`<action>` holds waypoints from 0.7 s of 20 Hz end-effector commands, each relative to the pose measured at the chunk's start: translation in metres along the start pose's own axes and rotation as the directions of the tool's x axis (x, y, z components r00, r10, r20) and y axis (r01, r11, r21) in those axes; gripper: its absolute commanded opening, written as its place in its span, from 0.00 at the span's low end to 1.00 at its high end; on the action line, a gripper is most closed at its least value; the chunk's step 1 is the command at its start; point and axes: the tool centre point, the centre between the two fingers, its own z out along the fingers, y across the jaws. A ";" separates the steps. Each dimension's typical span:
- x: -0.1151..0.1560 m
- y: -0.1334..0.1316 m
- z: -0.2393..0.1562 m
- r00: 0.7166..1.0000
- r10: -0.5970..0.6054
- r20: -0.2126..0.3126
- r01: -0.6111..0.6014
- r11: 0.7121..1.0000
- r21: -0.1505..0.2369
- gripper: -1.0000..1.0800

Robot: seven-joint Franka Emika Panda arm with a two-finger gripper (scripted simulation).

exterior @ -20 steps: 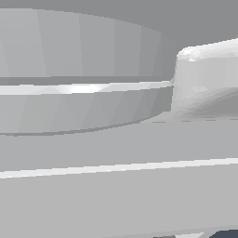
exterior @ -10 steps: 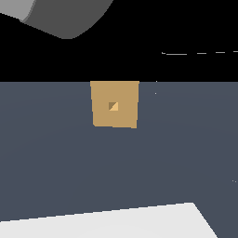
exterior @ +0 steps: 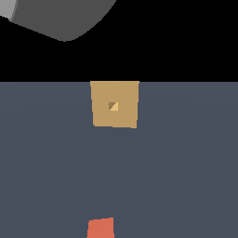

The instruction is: Insert the peg into the horizontal hole in a box.

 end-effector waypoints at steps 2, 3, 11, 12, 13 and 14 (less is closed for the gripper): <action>0.000 0.000 0.003 1.000 0.000 0.000 0.000 1.000 0.000 0.96; 0.000 0.000 0.006 1.000 0.000 0.000 0.000 1.000 0.000 0.96; 0.000 0.000 0.044 1.000 -0.001 0.000 0.001 1.000 0.000 0.96; 0.000 0.000 0.047 1.000 -0.001 0.000 0.001 1.000 0.000 0.96; 0.000 0.000 0.049 1.000 -0.001 0.000 0.001 1.000 0.000 0.96; 0.000 0.000 0.050 1.000 -0.001 0.000 0.001 1.000 0.000 0.96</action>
